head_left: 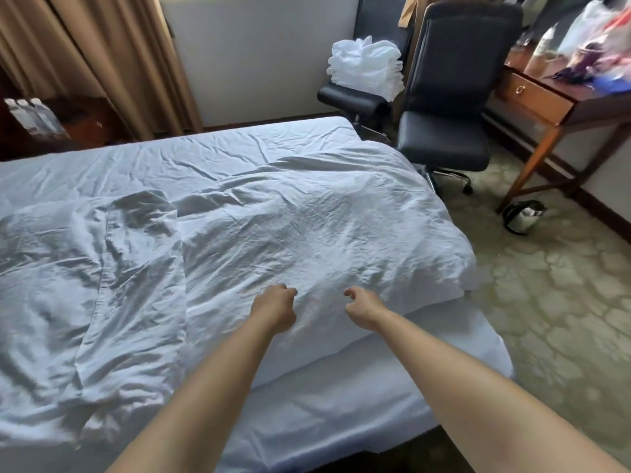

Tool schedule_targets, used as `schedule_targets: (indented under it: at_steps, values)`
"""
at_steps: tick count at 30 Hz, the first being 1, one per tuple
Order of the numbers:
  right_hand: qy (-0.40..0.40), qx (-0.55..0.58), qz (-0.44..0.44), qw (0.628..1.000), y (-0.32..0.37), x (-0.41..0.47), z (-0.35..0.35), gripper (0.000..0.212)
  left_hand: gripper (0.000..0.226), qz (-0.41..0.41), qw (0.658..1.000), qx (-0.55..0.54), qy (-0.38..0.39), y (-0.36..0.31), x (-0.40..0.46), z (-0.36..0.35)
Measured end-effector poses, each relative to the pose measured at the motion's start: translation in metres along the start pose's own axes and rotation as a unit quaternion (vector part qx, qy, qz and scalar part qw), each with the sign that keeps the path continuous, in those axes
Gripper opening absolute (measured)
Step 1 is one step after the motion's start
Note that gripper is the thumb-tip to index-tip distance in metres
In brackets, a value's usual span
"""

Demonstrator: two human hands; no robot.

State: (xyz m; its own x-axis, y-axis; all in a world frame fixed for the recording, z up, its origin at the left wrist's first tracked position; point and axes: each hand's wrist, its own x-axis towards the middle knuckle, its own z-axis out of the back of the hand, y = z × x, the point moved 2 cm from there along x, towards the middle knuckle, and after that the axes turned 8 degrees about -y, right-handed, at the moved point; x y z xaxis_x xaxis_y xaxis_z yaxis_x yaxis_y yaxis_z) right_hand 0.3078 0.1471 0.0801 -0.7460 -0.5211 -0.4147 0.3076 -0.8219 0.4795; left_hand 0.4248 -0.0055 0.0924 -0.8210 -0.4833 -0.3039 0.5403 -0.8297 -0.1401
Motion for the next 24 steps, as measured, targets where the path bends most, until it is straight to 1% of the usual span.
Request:
schedule_targets:
  at_steps: [4, 8, 13, 18, 24]
  values:
    - [0.007, -0.079, 0.035, 0.996, -0.06, 0.02, 0.058, 0.049, 0.051, 0.006, 1.0, 0.021, 0.01, -0.072, 0.017, -0.002]
    - [0.005, -0.133, 0.042, 0.99, -0.105, 0.049, 0.101, 0.05, 0.05, 0.0, 0.999, 0.018, 0.029, -0.125, 0.035, -0.007]
    - [0.024, -0.119, 0.024, 0.992, -0.142, 0.092, 0.119, 0.051, 0.047, 0.006, 0.999, -0.007, 0.05, -0.164, 0.092, -0.022]
    - [0.051, -0.119, -0.034, 0.991, -0.195, 0.124, 0.132, 0.05, 0.047, -0.026, 0.996, -0.033, 0.074, -0.218, 0.157, -0.048]
    - [0.063, -0.103, -0.072, 0.99, -0.244, 0.162, 0.156, 0.047, 0.047, -0.072, 0.992, -0.024, 0.103, -0.277, 0.203, -0.054]
